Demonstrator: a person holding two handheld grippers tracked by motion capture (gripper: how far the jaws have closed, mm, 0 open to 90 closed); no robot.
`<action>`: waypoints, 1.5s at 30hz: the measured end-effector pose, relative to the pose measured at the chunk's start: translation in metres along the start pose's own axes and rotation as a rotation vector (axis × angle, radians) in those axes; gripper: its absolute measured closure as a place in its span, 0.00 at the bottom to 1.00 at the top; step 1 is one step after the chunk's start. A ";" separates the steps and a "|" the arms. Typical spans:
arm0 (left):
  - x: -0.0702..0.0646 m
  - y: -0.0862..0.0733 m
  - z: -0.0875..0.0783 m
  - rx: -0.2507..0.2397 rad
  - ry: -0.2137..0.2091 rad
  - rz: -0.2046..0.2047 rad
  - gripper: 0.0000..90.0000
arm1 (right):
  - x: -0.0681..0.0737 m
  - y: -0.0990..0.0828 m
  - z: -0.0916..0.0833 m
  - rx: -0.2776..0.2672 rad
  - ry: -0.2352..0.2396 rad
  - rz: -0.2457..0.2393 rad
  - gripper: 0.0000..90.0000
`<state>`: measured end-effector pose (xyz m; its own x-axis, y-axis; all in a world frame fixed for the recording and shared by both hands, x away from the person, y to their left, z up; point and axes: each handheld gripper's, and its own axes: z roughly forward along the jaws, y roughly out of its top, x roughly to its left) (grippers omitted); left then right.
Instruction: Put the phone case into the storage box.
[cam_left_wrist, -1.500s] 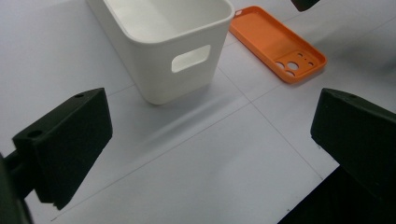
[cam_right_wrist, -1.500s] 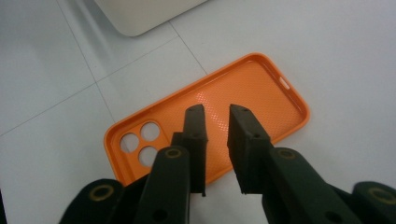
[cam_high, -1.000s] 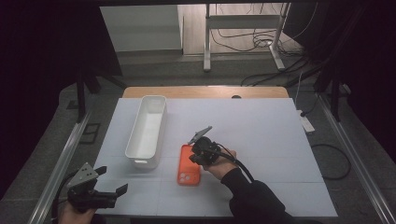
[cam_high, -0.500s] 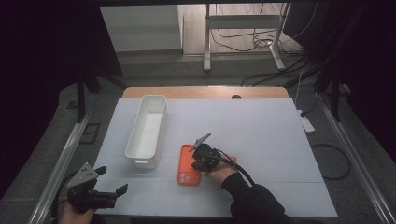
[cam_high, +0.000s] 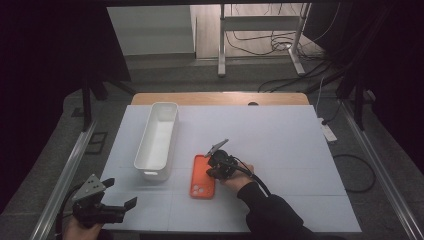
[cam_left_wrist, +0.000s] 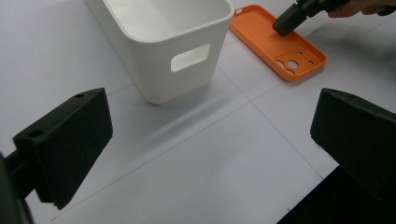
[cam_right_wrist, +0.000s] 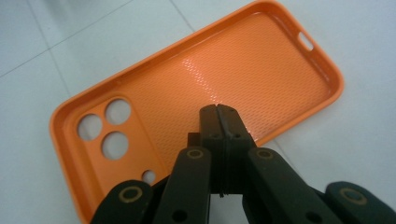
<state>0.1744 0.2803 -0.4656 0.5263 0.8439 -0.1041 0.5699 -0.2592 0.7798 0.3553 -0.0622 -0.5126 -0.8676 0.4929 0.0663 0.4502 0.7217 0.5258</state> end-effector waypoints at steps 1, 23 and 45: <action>0.000 0.000 0.000 0.000 0.000 0.001 0.00 | -0.001 0.000 0.000 0.001 -0.006 0.000 0.99; 0.000 0.000 0.000 0.000 0.000 0.008 0.00 | -0.029 -0.010 -0.013 0.030 -0.078 0.073 0.99; 0.000 0.000 0.000 0.000 0.001 0.005 0.00 | -0.029 -0.032 -0.033 0.076 -0.074 0.081 0.99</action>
<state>0.1743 0.2800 -0.4655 0.5284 0.8432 -0.0993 0.5673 -0.2636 0.7802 0.3588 -0.1156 -0.5038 -0.8112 0.5832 0.0417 0.5349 0.7115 0.4557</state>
